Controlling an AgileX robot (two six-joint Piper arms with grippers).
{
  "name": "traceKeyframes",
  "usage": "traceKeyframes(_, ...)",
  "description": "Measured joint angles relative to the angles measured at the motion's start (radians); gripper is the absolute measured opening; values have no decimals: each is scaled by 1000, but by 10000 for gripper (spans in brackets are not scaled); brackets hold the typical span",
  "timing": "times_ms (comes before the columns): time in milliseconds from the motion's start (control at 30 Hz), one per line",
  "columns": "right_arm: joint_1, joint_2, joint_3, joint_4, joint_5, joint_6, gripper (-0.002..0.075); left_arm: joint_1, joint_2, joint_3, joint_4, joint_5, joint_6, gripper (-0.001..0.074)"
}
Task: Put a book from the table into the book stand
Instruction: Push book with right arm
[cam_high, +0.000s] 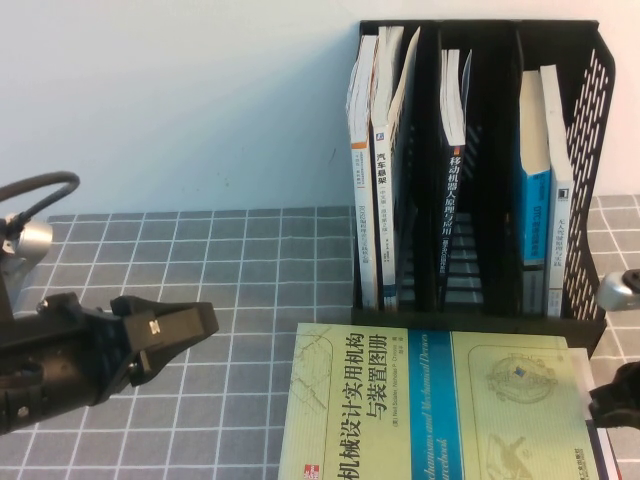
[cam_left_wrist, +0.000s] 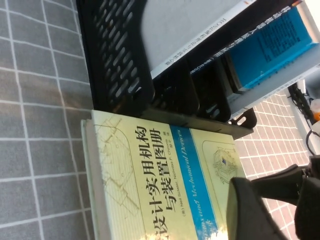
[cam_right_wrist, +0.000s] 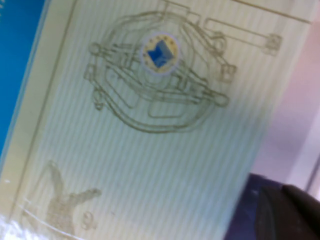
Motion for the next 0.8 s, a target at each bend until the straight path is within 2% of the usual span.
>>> traceKeyframes(167,39,7,0,53,-21,-40,-3,0,0,0,4,0,-17,225)
traceKeyframes(233,61,7,0,63,-36,-40,-3,0,0,0,4,11,-32,277)
traceKeyframes(367,113,9,0,96,-65,-41,-3,2,0,0,-5,47,-42,436)
traceKeyframes(433,137,17,-1,115,-76,-44,-3,15,2,0,-9,70,-60,476)
traceKeyframes(533,152,30,-9,135,-90,-48,-3,59,26,-2,-12,137,-71,494)
traceKeyframes(667,154,36,-9,142,-97,-55,-3,141,104,-38,-12,321,-68,498)
traceKeyframes(800,156,36,-9,142,-97,-69,-3,191,226,-81,-4,448,-6,498)
